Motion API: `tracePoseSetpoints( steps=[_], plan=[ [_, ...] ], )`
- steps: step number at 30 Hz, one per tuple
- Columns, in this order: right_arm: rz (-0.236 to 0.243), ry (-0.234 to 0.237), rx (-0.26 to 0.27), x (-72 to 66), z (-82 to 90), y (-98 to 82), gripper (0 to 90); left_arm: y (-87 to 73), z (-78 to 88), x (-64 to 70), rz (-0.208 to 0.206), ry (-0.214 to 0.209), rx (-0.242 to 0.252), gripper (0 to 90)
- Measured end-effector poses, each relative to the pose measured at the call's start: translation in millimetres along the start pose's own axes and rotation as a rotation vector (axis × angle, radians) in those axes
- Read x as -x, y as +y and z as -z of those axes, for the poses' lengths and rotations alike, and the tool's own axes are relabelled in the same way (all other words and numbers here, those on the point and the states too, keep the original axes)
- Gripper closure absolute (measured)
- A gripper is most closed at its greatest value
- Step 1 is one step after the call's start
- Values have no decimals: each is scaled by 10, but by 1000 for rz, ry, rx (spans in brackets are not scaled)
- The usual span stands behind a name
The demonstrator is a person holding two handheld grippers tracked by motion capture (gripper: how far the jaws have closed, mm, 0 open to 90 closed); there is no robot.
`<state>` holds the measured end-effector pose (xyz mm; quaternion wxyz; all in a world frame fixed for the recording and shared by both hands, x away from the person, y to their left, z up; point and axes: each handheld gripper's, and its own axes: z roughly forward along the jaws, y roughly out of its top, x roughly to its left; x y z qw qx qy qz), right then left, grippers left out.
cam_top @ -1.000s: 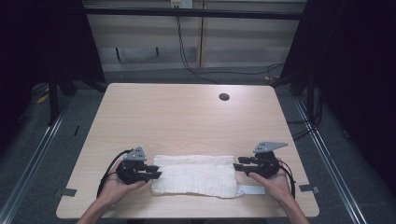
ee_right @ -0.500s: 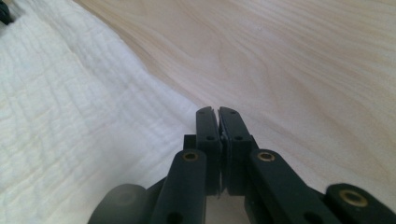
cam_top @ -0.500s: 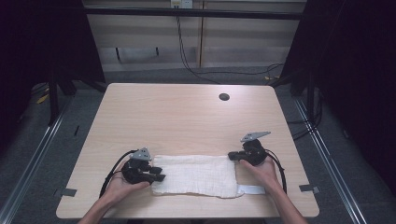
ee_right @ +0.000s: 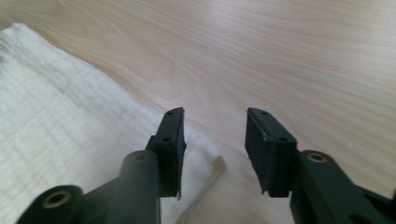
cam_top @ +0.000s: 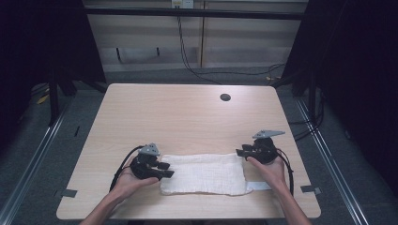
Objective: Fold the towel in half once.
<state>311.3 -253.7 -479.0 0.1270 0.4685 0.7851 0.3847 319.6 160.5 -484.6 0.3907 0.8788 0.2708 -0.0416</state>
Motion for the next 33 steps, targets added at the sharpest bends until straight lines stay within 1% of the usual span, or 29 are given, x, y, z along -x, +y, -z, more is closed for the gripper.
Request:
tracePoseSetpoints(
  steps=[1,2,3,4,5,6,7,8,9,10,11,12,13,14,15,16,17,18,19,21,22,23,25,26,27,29,30,32,33],
  plan=[
    [-9,-2,3,-42,45,1,559,4,15,-38,23,-8,8,589],
    [-12,18,7,-96,88,-7,551,4,31,-73,39,-7,12,585],
    [27,50,-13,-227,141,-18,545,8,40,-98,42,1,11,591],
    [27,50,-13,-227,141,-18,545,19,57,-123,35,20,10,591],
    [36,92,-17,-356,171,-39,548,35,88,-165,50,20,44,571],
    [54,108,-24,-418,165,-46,550,35,88,-165,50,20,44,555],
    [54,108,-24,-418,165,-46,550,48,96,-185,52,25,44,555],
    [76,144,-38,-544,124,-45,561,88,99,-251,63,55,48,517],
    [88,159,-53,-608,86,-31,562,106,95,-293,63,67,52,525],
    [98,160,-70,-680,43,-11,563,129,88,-343,76,67,54,543],
    [120,183,-74,-747,-3,14,566,148,79,-377,86,84,57,538],
    [133,204,-73,-816,-45,44,569,159,74,-407,94,89,66,533],
    [133,204,-73,-816,-45,44,569,159,74,-407,94,89,66,529],
    [144,224,-71,-886,-86,76,573,157,70,-426,108,74,87,529],
    [157,242,-73,-956,-126,111,582,149,61,-438,111,79,96,523],
    [194,288,-75,-1091,-214,176,605,141,43,-434,110,91,82,498],
    [202,310,-80,-1161,-265,204,613,136,47,-428,99,97,82,492],
    [212,334,-86,-1231,-317,229,626,128,50,-420,99,100,83,482],
    [212,334,-86,-1231,-317,229,626,128,50,-420,99,100,83,473],
    [245,356,-97,-1391,-422,257,639,98,65,-417,100,93,85,469],
    [256,379,-100,-1469,-479,264,650,80,73,-415,101,91,85,465],
    [284,409,-105,-1621,-578,274,663,67,82,-416,96,93,81,455],
    [309,435,-116,-1761,-663,282,673,46,110,-423,100,99,83,439],
    [309,447,-128,-1830,-693,278,673,39,128,-427,101,109,91,430],
    [335,453,-138,-1892,-724,269,675,31,147,-425,98,124,95,422],
    [371,465,-156,-2005,-767,232,677,8,215,-437,103,134,111,418],
    [379,483,-162,-2041,-796,219,679,3,229,-447,99,139,112,413],
    [383,484,-174,-2075,-816,211,679,-2,237,-456,106,137,117,413],
    [398,485,-161,-2100,-846,206,677,-6,239,-470,106,140,117,413]
  ],
)
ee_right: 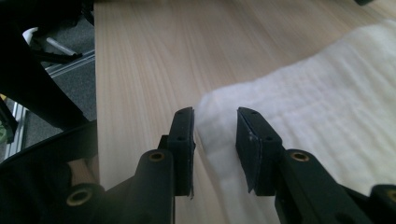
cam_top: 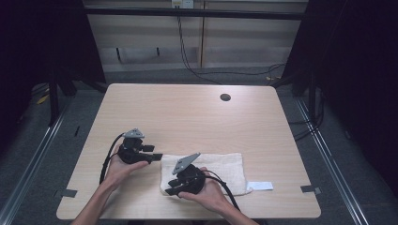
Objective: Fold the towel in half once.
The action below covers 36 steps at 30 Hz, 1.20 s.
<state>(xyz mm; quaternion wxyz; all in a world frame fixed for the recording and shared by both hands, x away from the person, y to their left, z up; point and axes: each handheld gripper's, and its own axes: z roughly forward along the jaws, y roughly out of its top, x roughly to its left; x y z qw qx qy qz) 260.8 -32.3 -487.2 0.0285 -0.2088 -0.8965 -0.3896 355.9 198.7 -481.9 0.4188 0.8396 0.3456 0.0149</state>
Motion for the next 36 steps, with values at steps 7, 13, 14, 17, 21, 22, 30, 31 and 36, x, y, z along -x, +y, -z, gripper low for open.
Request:
tracePoseSetpoints(
  steps=[7,13,14,17,21,22,30,31,36],
  plan=[
    [50,3,-18,-51,-233,81,625,-29,11,2,6,10,8,409],
    [95,-5,21,-107,-236,11,646,-42,-8,-11,2,15,-9,399],
    [95,-5,21,-107,-236,11,646,-42,-8,-11,2,15,-9,394],
    [114,-23,-13,-152,-199,-2,748,-37,-27,3,-3,10,-18,387],
    [118,-55,-1,-152,-202,-11,823,-42,-85,12,-5,-2,-39,392],
    [118,-55,-1,-152,-202,-11,823,-42,-85,12,-5,-2,-39,395],
    [82,-32,-11,-117,-196,0,840,-44,-210,64,-48,-46,-73,501],
    [80,-28,-9,-113,-196,-1,841,-38,-230,72,-54,-49,-84,525],
    [78,-22,-7,-99,-195,-3,842,4,-301,150,-130,-77,-118,623]
  ],
)
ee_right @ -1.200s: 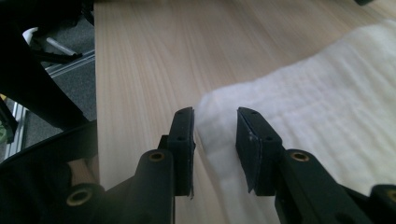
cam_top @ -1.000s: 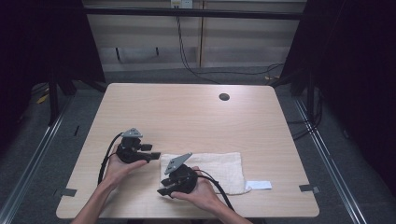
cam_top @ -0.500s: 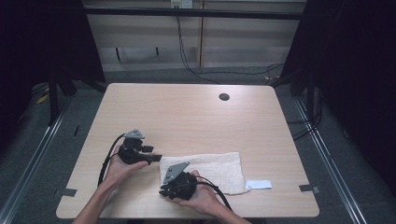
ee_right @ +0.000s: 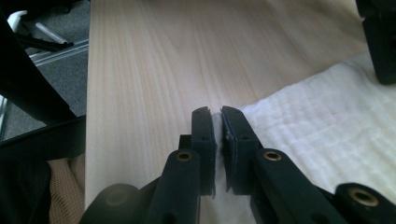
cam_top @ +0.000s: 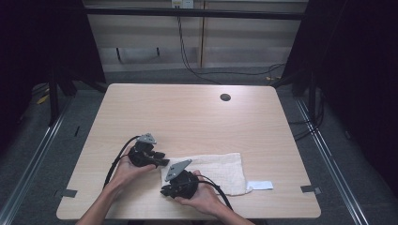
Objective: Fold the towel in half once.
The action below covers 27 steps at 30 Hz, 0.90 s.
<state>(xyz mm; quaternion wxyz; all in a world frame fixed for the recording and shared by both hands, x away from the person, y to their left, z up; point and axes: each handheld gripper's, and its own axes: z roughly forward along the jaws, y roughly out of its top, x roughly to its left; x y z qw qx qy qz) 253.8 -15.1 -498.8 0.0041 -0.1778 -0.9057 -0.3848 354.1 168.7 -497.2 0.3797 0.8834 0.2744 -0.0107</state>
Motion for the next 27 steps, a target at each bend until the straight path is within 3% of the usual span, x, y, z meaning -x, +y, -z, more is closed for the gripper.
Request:
tracePoseSetpoints(
  steps=[2,3,7,10,16,21,27],
  plan=[
    [-2,-1,1,0,0,-1,842,0,-19,48,-21,-13,0,629],
    [-5,0,5,1,-1,-3,842,-6,-22,93,-24,2,-3,661],
    [-7,-6,3,-6,0,-2,846,-21,-9,90,-40,-12,-17,761],
    [-22,-13,2,-18,3,-2,856,-39,-11,59,-10,-51,-3,847],
    [-28,10,18,18,8,-7,864,-38,10,27,23,-79,0,853],
    [-62,31,33,29,55,6,866,-19,81,15,54,-90,35,853],
    [-73,26,55,53,114,22,865,26,134,-12,51,-98,48,852]
  ],
)
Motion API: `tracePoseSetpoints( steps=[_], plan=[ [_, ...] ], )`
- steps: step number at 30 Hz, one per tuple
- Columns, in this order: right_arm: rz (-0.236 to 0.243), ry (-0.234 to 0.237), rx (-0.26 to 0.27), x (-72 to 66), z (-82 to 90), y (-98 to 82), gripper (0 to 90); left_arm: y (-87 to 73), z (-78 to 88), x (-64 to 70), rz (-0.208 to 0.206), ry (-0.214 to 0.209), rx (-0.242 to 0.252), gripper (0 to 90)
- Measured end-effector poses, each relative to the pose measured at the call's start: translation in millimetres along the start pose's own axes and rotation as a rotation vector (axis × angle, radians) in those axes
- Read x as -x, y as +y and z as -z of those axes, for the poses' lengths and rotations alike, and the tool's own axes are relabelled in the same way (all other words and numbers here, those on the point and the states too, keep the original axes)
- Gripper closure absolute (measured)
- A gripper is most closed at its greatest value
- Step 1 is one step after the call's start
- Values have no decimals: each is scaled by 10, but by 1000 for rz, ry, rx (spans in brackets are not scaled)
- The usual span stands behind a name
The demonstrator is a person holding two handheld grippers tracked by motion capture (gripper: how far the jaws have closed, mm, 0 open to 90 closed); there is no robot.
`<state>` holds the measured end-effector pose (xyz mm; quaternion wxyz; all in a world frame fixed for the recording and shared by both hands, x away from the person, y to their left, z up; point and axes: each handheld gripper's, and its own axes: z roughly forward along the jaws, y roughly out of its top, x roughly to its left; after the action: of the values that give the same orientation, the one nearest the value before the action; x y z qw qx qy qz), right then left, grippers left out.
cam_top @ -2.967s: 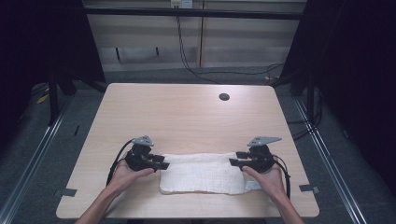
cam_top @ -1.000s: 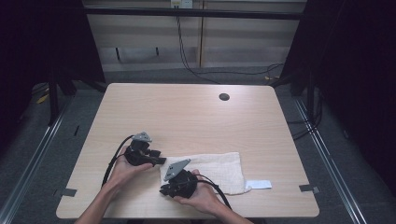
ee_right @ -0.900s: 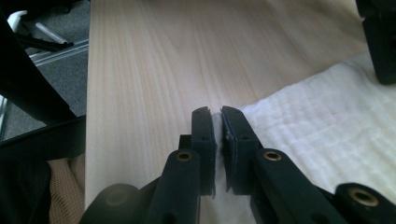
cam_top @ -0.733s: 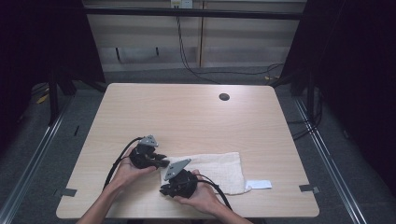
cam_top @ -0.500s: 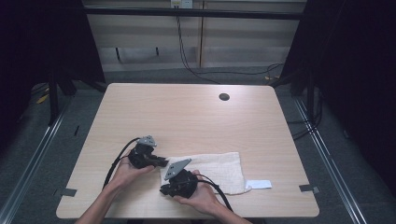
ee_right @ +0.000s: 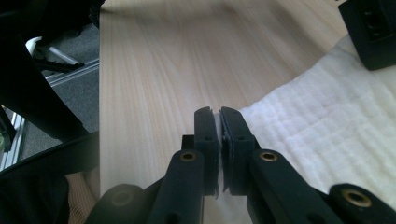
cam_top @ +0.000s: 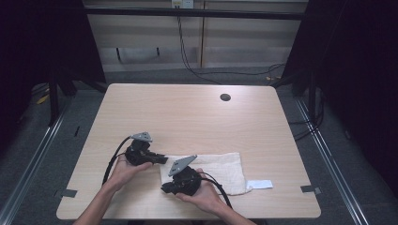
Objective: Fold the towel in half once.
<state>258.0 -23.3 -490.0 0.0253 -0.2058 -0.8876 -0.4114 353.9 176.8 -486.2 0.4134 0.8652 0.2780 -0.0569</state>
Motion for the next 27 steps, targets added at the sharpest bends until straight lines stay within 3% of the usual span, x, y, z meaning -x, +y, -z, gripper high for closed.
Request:
tracePoseSetpoints(
  steps=[7,9,12,15,18,24,27],
  plan=[
    [0,-10,9,-16,34,27,864,32,16,49,14,6,2,853],
    [-10,-17,24,-27,70,43,864,19,20,80,26,-13,22,853],
    [-11,-3,39,-41,108,86,865,41,50,92,29,-4,27,853],
    [-2,-6,37,-65,139,112,865,103,121,98,23,33,35,851],
    [13,-18,51,-67,225,183,865,151,155,95,32,28,48,851],
    [30,-30,102,-48,339,324,865,279,238,88,39,29,73,851],
    [23,-19,134,-73,377,374,865,328,322,112,17,37,85,851]
  ],
)
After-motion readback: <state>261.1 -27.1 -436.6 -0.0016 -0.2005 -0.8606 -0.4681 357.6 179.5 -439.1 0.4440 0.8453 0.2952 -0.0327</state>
